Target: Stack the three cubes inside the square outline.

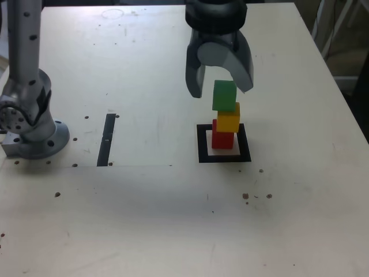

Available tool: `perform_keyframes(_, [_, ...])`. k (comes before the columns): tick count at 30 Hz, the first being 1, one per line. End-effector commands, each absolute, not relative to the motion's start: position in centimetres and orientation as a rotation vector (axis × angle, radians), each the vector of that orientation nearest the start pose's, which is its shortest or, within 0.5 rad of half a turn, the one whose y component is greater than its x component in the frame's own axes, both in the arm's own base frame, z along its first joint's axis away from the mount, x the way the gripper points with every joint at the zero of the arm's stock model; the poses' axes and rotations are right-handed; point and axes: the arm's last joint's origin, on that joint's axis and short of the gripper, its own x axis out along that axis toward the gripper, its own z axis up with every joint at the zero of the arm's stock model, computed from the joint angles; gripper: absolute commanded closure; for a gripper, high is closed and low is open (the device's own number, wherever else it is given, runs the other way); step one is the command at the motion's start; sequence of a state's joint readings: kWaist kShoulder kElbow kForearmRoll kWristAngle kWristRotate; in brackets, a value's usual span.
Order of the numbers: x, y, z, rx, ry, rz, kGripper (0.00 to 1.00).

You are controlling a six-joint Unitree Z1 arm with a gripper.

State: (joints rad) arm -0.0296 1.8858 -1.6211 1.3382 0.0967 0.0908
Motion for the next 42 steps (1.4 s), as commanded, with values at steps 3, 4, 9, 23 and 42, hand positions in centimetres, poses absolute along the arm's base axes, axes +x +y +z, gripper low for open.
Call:
perform_keyframes(3, [31.7,-0.8,32.8,0.179,1.582,-0.027,0.01])
perform_keyframes(4, [31.3,-0.9,33.2,0.181,1.576,-0.030,0.01])
perform_keyframes(9, [28.5,-1.3,35.0,0.181,1.555,-0.047,0.01])
perform_keyframes(23, [19.2,-0.9,33.6,0.161,1.613,-0.054,0.01])
perform_keyframes(42, [14.9,-0.7,26.5,0.133,1.756,-0.043,0.01])
